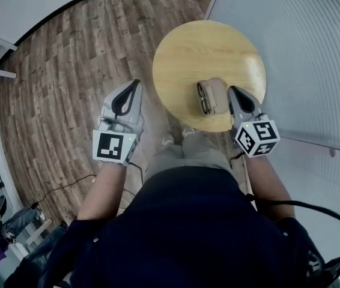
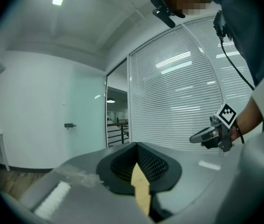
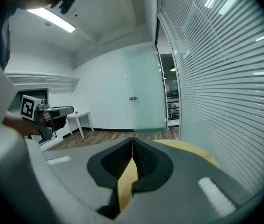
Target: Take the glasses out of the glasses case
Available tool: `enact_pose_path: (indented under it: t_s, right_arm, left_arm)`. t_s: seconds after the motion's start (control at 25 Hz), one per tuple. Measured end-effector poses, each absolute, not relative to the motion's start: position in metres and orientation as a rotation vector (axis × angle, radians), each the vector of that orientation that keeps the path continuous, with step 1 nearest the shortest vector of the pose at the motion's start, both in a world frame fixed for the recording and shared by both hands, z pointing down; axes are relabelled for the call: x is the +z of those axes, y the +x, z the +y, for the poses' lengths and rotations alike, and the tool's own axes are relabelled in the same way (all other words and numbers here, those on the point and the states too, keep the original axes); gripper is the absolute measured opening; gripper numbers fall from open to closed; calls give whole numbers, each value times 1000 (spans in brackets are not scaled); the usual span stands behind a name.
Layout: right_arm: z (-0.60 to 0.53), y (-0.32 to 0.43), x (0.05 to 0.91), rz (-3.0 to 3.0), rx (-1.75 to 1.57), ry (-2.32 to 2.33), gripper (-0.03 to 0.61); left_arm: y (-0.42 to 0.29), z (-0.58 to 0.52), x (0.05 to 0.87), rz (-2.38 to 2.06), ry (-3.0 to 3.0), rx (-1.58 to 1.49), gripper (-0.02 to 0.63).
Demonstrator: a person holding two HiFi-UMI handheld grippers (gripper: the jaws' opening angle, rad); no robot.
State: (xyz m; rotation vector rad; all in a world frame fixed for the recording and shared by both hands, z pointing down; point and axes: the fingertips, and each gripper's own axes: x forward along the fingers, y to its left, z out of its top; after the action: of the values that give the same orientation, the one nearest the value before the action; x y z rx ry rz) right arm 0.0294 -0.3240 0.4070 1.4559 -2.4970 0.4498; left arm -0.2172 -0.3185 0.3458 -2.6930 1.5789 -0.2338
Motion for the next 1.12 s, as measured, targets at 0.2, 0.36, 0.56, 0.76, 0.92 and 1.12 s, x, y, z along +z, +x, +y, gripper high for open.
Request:
enact_pose_path:
  t_s: [0.2,0.36,0.56,0.76,0.92,1.12]
  right_arm:
    - [-348,26,423,-2499,461,1410,11]
    - [-355,25,443,-2496,508,1393,11]
    - [-360,28,467,-2476,556,1381,12]
    - [-362,28,493,-2451,608,1355,12]
    - [-363,27,523,-2425,660,1333,15]
    - [-356,22,559,-2393,723,1300,21]
  left_arm:
    - [-221,-345,347,1617,-2675,-195,3]
    - [-211,-353,360,1607,-2689,-274,4]
    - [-207,-366,387,1627,-2712,-333,4]
    - [-199,-376,409,1609,-2738,-389,3]
    - [-190,-382,431,1603,-2760,-396,5]
    - [-184,-383,460,1603,-2809,-383,4]
